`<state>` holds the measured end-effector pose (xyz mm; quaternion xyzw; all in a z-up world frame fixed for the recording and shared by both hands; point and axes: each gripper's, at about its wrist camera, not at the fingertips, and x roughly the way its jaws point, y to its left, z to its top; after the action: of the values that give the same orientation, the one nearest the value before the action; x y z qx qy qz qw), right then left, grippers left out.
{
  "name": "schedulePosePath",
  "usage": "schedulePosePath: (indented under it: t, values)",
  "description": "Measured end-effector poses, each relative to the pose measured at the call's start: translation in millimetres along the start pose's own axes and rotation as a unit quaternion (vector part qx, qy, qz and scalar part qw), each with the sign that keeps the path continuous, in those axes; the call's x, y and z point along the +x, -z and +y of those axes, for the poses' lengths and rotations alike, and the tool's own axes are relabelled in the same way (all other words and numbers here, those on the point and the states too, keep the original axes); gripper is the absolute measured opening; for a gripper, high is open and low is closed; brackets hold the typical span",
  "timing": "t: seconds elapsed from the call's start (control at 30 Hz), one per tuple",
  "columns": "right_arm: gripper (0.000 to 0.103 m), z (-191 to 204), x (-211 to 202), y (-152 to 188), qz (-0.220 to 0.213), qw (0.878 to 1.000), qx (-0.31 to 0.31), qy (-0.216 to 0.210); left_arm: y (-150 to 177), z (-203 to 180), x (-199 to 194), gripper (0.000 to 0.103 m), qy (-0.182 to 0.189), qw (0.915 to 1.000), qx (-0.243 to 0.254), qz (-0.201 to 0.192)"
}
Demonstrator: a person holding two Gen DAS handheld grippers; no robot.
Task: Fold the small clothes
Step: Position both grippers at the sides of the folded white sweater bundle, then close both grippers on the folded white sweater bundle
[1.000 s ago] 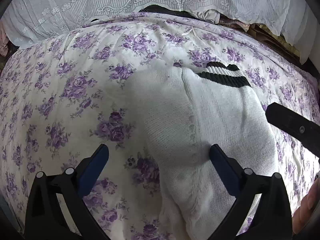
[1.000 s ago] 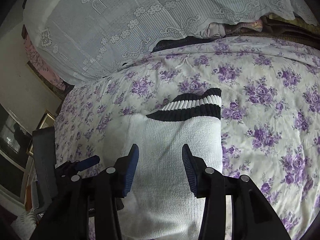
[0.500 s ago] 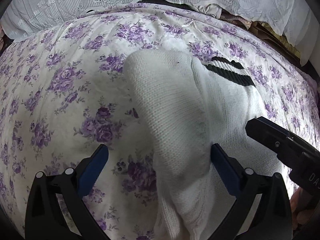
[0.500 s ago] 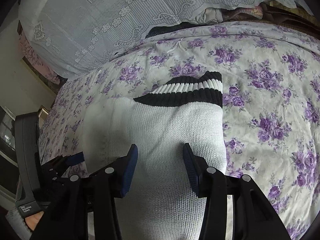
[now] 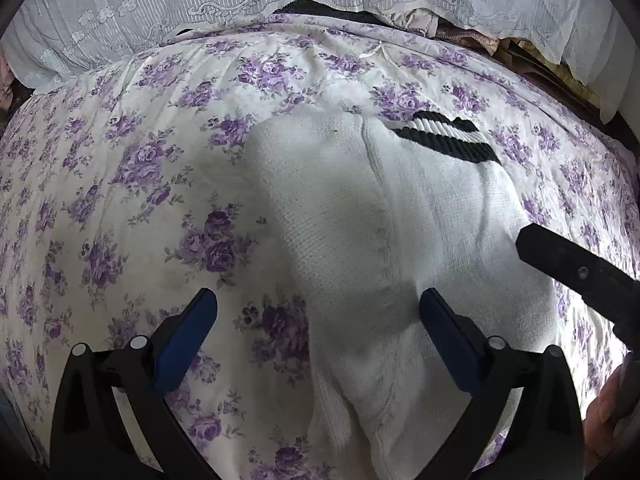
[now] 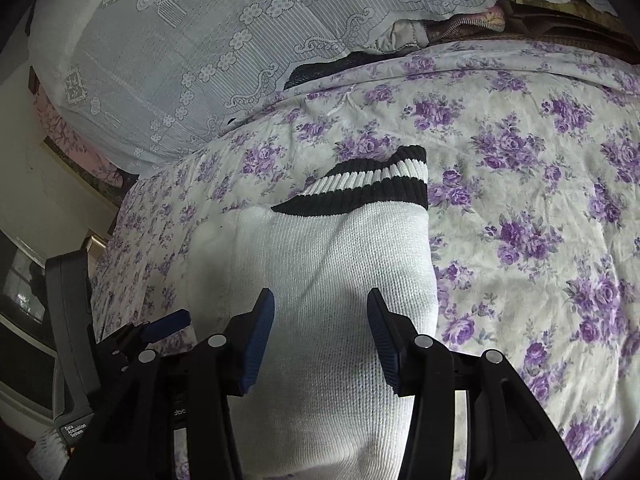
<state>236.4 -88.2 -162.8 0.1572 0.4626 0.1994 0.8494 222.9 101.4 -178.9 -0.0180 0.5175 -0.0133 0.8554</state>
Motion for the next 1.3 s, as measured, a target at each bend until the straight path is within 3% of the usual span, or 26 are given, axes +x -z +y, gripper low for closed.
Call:
schedulePosePath:
  t: [0.3, 0.43, 0.73, 0.97, 1.3]
  values:
    - [0.053, -6.4, -22.3, 25.2, 0.005, 1.0, 0.003, 0.003, 9.8, -2.2, -14.7, 0.099, -0.003, 1.0, 0.002, 0.0]
    - [0.061, -13.0, -21.0, 37.5, 0.012, 1.0, -0.001, 0.017, 18.0, -3.9, -7.0, 0.099, -0.008, 0.9998, 0.006, 0.016]
    - [0.061, -37.2, -8.1, 50.3, 0.045, 0.998, 0.037, 0.009, 22.6, -1.3, 2.5, 0.099, 0.001, 0.9997, 0.0, 0.026]
    - [0.061, -43.6, -18.0, 44.1, 0.031, 0.999, 0.043, -0.011, 14.0, -3.1, -3.7, 0.099, 0.03, 0.9994, -0.004, 0.018]
    - [0.068, -57.0, -13.5, 8.6, 0.011, 0.997, 0.053, -0.049, 3.4, -8.7, 3.8, 0.099, 0.074, 0.9971, -0.003, 0.019]
